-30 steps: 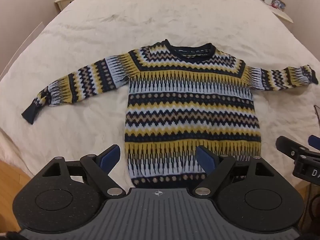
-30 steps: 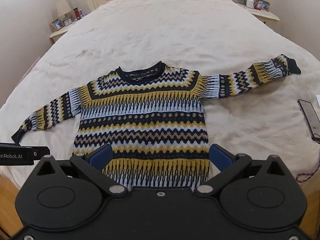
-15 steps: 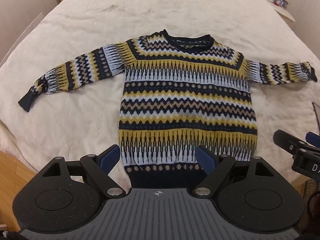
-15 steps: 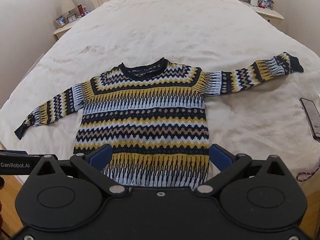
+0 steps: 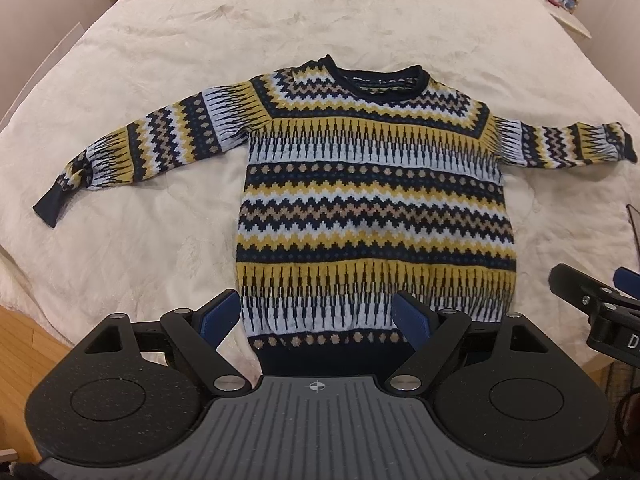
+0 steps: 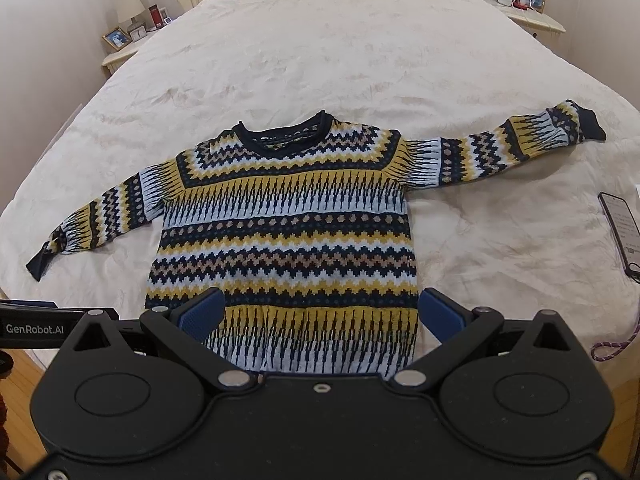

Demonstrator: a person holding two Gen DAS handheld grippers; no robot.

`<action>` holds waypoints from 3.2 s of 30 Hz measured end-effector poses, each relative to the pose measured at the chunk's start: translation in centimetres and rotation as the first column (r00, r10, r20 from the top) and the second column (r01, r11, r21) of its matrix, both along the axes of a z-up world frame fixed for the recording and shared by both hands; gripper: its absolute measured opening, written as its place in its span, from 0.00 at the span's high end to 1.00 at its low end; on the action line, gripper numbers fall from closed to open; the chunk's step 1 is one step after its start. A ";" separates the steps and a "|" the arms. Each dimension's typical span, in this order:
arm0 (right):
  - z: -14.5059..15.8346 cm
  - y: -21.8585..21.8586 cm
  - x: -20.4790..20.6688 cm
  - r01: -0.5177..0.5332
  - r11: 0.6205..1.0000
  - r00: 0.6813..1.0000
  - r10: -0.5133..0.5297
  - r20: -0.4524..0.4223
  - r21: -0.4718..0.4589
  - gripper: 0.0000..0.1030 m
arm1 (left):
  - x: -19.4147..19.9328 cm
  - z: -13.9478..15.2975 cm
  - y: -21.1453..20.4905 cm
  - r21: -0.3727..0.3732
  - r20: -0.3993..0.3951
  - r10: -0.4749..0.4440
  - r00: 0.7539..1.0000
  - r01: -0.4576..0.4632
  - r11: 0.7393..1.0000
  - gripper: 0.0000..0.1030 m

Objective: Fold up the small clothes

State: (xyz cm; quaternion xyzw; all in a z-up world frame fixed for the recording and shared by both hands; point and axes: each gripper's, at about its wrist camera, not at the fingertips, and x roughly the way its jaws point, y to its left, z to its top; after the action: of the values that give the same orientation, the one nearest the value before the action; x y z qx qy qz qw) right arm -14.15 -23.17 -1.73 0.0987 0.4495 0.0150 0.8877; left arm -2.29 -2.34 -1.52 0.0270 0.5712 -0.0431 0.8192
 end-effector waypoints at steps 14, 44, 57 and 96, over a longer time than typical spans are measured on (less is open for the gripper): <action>-0.1 -0.6 1.2 -0.037 0.999 0.998 0.038 -0.046 0.022 0.01 | 1.1 -0.2 -0.4 0.028 -0.029 0.031 0.999 -0.030 0.999 0.20; 0.3 -4.4 1.4 -0.099 0.994 0.995 0.100 -0.016 0.049 0.01 | -0.1 0.7 -3.8 0.070 0.003 0.079 0.997 -0.079 0.994 0.20; -0.3 -2.7 5.4 -0.063 0.997 0.996 0.066 -0.061 0.034 0.01 | 5.3 -0.7 -2.5 0.041 -0.026 0.036 0.999 -0.035 0.999 0.20; -0.4 -11.6 17.8 0.180 0.974 0.922 -0.117 0.370 -0.139 0.00 | 16.0 1.0 -3.5 -0.226 0.403 0.102 0.910 -0.009 0.974 0.20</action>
State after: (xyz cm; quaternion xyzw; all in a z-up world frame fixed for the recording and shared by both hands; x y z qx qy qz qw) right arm 3.66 -34.74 -2.14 0.0519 0.2705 -0.0733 0.9585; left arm 13.75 -5.82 -0.53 -0.0713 0.3779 -0.0758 0.9200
